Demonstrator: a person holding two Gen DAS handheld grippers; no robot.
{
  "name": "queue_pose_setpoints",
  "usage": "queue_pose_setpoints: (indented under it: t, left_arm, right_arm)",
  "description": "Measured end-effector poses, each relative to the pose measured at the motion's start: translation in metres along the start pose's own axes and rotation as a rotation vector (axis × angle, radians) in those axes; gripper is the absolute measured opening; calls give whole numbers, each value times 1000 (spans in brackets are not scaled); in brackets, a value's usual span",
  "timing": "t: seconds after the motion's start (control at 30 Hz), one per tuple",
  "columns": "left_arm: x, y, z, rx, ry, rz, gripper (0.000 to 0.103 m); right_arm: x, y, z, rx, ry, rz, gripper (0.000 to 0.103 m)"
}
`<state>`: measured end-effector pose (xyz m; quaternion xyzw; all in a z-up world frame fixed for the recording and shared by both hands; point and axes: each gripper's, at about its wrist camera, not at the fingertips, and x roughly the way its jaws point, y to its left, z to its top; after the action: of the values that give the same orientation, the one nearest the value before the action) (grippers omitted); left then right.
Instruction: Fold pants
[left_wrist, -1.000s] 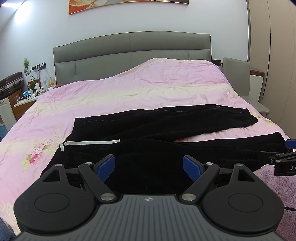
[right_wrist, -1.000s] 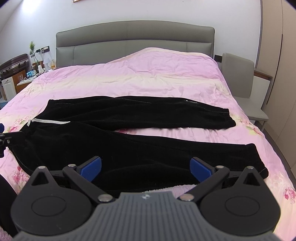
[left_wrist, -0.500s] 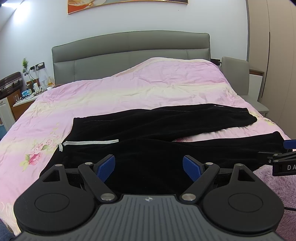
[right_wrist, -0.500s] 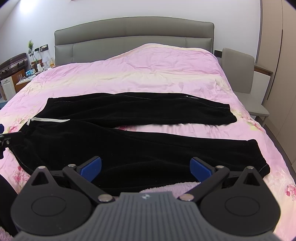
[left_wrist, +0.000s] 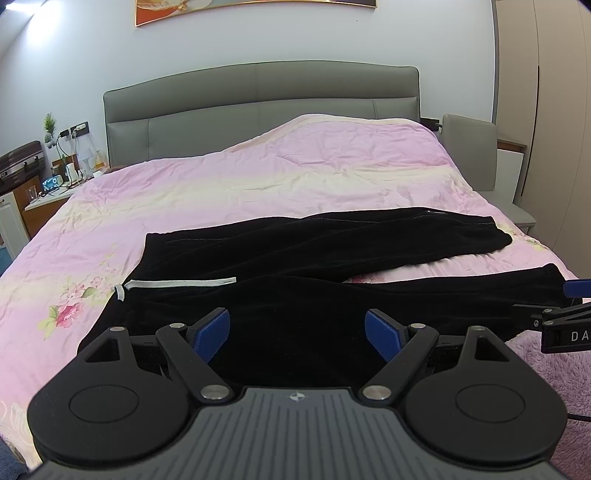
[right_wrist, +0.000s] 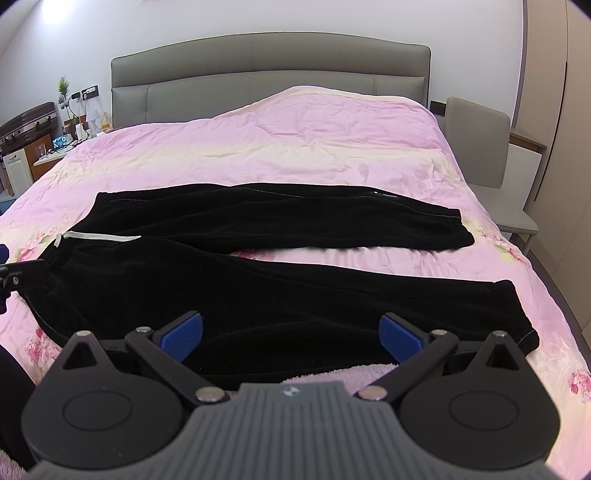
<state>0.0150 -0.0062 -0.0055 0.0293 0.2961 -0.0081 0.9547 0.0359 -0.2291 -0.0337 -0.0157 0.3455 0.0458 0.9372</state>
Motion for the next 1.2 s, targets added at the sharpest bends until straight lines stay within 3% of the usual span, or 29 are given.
queue_pose_setpoints:
  t: [0.8,1.03,1.2]
  left_arm:
    - [2,7,-5,-5,15,-2,97]
    - [20,49,-2,-13,80,6,83]
    - [37,87,1,62,139,-6,79]
  right_arm:
    - [4,0,-1,2,4,8,98]
    - [19,-22,6,-44,-14,14,98]
    - [41,-59,19,-68,55,-20,97]
